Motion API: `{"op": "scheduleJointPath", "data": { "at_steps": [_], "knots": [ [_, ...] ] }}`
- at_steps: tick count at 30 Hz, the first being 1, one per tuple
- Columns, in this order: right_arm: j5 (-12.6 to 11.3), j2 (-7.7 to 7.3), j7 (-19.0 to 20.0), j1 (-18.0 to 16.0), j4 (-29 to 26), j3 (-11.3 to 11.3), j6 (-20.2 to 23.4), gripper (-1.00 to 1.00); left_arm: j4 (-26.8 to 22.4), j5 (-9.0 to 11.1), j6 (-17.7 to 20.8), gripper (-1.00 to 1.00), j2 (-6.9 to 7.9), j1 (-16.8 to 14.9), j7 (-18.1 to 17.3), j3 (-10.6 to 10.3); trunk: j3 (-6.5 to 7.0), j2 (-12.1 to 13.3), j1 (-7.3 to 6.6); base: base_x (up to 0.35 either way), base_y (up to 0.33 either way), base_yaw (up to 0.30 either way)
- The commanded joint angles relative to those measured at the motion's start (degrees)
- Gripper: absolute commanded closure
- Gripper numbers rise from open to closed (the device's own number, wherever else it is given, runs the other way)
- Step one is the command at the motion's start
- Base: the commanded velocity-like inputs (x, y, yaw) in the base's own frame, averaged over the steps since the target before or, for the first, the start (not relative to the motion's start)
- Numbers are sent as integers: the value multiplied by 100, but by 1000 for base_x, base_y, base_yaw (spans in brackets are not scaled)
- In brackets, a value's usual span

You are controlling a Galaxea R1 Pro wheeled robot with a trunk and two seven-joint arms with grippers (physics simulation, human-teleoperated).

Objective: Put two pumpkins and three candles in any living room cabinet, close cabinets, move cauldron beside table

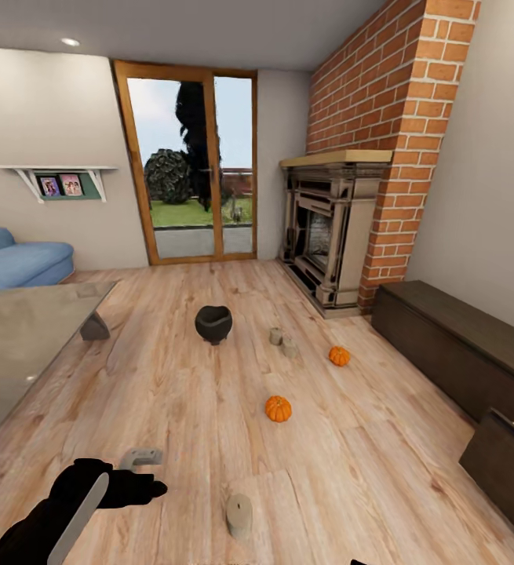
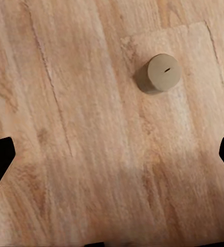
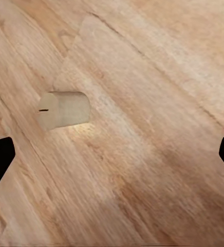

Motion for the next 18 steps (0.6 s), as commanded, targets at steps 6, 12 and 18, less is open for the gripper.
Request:
{"op": "scheduleJointPath", "data": {
  "at_steps": [6,12,18],
  "knots": [
    [150,-7,-51,-1,-2,25,-28,-100,-2,-42,13,-100,3,-5,-34,-9,-6,-3,-1,-14,256,289],
    [165,-7,-53,-1,4,25,-35,-100,-2,-61,14,-100,11,-5,-40,-9,-6,-3,-1,93,267,290],
    [169,-7,-30,-1,-3,24,-36,-100,-2,-76,13,-100,12,-5,-43,-9,-6,-3,-1,176,257,166]
  ]
}}
